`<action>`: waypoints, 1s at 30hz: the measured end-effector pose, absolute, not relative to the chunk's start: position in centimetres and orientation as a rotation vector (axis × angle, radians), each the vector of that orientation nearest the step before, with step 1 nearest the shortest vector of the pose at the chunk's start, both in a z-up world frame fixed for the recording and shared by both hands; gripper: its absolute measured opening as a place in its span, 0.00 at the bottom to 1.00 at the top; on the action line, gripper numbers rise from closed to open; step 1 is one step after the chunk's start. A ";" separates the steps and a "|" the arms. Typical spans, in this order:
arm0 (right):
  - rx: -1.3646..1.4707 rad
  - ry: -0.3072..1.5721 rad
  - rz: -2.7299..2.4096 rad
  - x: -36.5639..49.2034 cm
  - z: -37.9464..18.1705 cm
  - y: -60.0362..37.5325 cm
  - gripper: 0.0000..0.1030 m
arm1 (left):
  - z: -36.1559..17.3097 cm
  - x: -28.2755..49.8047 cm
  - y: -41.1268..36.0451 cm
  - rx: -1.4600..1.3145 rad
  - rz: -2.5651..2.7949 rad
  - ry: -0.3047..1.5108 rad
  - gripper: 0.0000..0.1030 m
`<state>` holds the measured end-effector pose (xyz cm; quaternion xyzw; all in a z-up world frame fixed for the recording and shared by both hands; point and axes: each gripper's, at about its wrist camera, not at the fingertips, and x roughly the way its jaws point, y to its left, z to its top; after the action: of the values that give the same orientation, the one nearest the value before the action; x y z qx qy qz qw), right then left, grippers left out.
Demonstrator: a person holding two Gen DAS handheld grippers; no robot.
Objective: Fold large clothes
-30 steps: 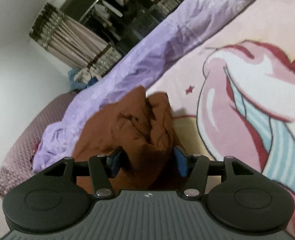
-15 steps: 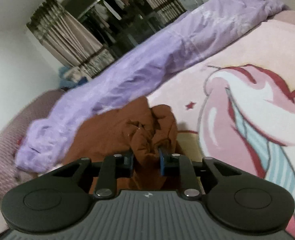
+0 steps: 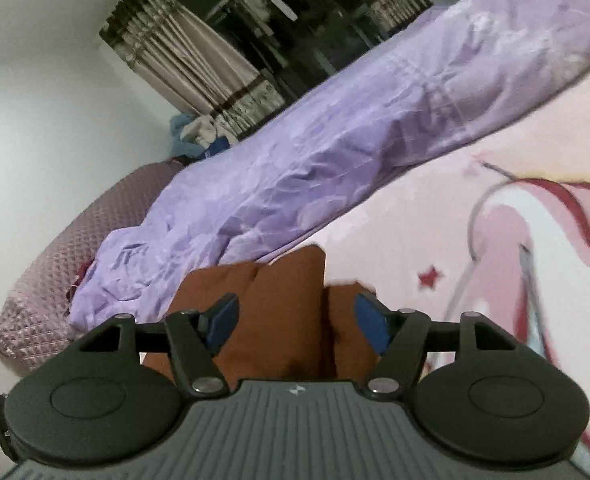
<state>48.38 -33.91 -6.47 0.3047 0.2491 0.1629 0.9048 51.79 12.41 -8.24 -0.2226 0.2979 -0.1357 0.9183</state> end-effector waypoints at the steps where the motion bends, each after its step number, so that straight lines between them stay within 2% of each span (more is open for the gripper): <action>1: 0.636 0.550 0.355 50.1 -6.7 -33.7 0.77 | -8.8 53.4 12.5 -0.489 -0.287 0.644 0.74; 5: 0.617 0.679 0.369 54.7 -8.2 -31.9 0.76 | -10.1 56.5 12.1 -0.593 -0.323 0.695 0.78; 7: 0.617 0.717 0.381 55.4 -8.9 -31.3 0.72 | -10.6 57.4 11.6 -0.619 -0.342 0.705 0.80; 8: 0.625 0.715 0.393 55.3 -9.0 -31.2 0.55 | -10.6 57.7 11.6 -0.623 -0.348 0.709 0.80; 9: 0.628 0.709 0.422 55.1 -8.9 -31.0 0.20 | -10.3 58.0 11.2 -0.615 -0.356 0.711 0.77; 11: 0.633 0.699 0.443 54.5 -8.2 -30.9 0.09 | -9.5 57.9 10.6 -0.583 -0.368 0.690 0.70; 12: 0.610 0.672 0.434 53.8 -7.5 -30.8 0.08 | -8.8 57.6 10.3 -0.565 -0.383 0.668 0.59; 13: 0.566 0.632 0.422 53.0 -6.6 -30.8 0.07 | -8.1 57.3 10.0 -0.549 -0.396 0.654 0.56; 16: 0.510 0.552 0.373 51.1 -5.1 -31.3 0.07 | -7.3 57.6 8.9 -0.476 -0.395 0.636 0.55; 23: 0.502 0.662 0.300 54.1 -10.0 -30.6 0.11 | -9.6 58.3 6.8 -0.302 -0.314 0.666 0.61; 25: 0.554 0.662 0.308 54.0 -10.3 -31.1 0.16 | -9.2 58.2 7.1 -0.314 -0.305 0.676 0.63; 28: 0.616 0.637 0.313 52.7 -9.2 -32.3 0.40 | -7.1 55.7 8.3 -0.316 -0.306 0.651 0.59; 30: 0.648 0.594 0.268 50.2 -8.0 -33.6 0.56 | -6.2 53.0 8.8 -0.288 -0.317 0.614 0.60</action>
<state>50.22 -33.61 -8.02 0.3127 0.2869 0.1293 0.8962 53.00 8.79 -6.20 -0.1406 0.2997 -0.1546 0.9309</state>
